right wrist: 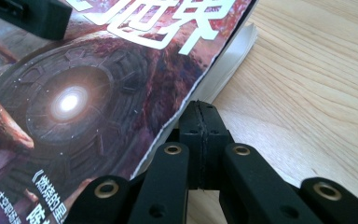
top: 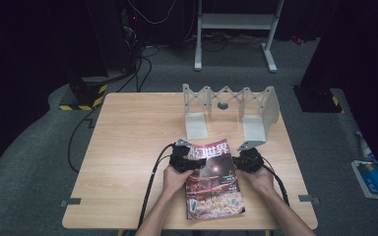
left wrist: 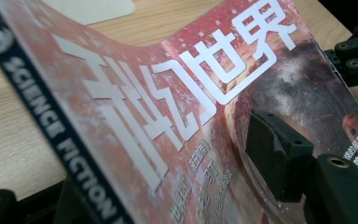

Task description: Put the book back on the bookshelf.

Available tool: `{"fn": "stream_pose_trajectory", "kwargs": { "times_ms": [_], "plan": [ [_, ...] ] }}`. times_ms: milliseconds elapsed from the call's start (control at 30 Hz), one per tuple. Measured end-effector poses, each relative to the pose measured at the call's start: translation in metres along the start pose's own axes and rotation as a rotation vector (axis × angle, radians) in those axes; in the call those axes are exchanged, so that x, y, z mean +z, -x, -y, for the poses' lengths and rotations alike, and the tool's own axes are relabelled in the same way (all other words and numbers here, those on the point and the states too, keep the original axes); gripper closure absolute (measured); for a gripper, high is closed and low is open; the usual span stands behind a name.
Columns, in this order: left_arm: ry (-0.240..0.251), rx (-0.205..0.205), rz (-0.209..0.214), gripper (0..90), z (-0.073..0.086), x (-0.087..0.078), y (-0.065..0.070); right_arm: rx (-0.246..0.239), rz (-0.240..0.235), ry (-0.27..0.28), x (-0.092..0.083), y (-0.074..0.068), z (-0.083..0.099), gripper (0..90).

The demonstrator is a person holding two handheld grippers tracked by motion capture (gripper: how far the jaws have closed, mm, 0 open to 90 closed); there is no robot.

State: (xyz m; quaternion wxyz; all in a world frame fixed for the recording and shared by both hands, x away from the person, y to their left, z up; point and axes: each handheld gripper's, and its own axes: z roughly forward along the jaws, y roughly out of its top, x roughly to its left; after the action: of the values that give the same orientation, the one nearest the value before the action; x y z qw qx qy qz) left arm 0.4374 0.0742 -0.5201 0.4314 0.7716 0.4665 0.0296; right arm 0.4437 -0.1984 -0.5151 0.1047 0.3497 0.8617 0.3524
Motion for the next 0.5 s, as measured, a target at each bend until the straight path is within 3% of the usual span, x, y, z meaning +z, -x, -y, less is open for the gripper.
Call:
{"fn": "stream_pose_trajectory", "kwargs": {
  "times_ms": [367, 500],
  "plan": [
    [-0.028, -0.009, -0.002, 46.4, -0.0026, 0.0004, 0.0016, 0.032, -0.028, 0.001, 0.0016, -0.0005, -0.0007, 89.7],
    [-0.037, -0.017, -0.013, 52.9, -0.0032, -0.0001, 0.0021, 0.043, -0.031, 0.005, 0.0015, -0.0022, 0.0002, 89.7]
  ]
}}
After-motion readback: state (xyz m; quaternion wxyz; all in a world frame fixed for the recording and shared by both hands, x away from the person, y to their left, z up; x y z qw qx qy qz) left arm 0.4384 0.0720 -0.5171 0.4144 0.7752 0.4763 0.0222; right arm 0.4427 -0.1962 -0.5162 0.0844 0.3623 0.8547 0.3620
